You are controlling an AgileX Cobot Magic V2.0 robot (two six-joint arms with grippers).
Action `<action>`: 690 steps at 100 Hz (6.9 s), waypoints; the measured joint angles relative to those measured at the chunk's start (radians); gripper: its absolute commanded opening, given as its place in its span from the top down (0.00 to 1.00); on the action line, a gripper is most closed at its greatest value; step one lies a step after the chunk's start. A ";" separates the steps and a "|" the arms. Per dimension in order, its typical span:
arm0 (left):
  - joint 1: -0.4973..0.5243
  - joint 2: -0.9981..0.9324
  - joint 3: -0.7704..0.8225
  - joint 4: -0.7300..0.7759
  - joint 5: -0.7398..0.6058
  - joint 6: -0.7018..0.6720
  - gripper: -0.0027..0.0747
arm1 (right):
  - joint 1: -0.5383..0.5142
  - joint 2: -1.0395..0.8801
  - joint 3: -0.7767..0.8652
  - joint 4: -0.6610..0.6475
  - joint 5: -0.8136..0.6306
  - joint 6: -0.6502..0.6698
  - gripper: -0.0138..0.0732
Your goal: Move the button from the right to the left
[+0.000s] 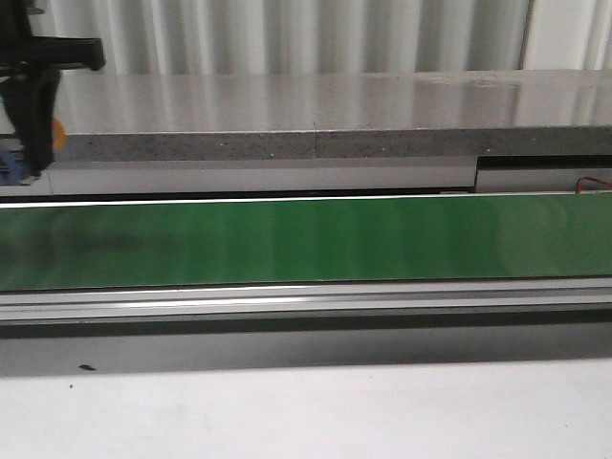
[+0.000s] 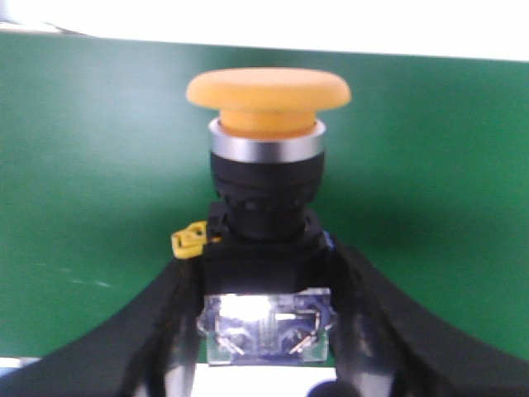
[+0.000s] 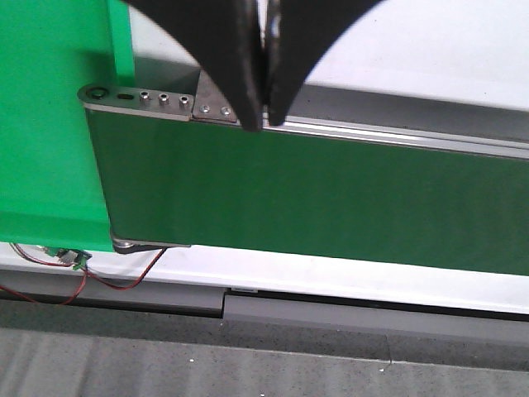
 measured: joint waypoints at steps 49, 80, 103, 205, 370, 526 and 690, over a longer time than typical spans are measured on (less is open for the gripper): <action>0.397 -0.001 0.000 0.002 0.002 0.411 0.91 | 0.000 0.000 0.000 0.000 0.000 0.000 0.92; 0.589 0.028 0.000 0.008 -0.021 0.543 0.99 | 0.000 0.000 0.000 0.000 0.000 0.000 0.92; 0.620 0.145 0.000 0.040 -0.067 0.593 0.99 | 0.000 0.000 0.000 0.000 0.000 0.000 0.92; 0.620 0.303 -0.002 0.070 -0.124 0.595 0.33 | 0.000 0.000 0.000 0.000 0.000 0.000 0.92; 0.211 -1.118 0.895 -0.167 -0.672 0.444 0.99 | 0.000 0.000 0.000 0.000 0.000 0.000 0.92; 0.211 -1.760 1.491 -0.009 -1.055 0.329 0.99 | 0.000 0.000 0.000 0.000 -0.002 0.000 0.92; 0.211 -1.760 1.491 -0.009 -1.049 0.325 0.99 | -0.227 -0.202 0.385 -0.024 -0.465 0.000 0.92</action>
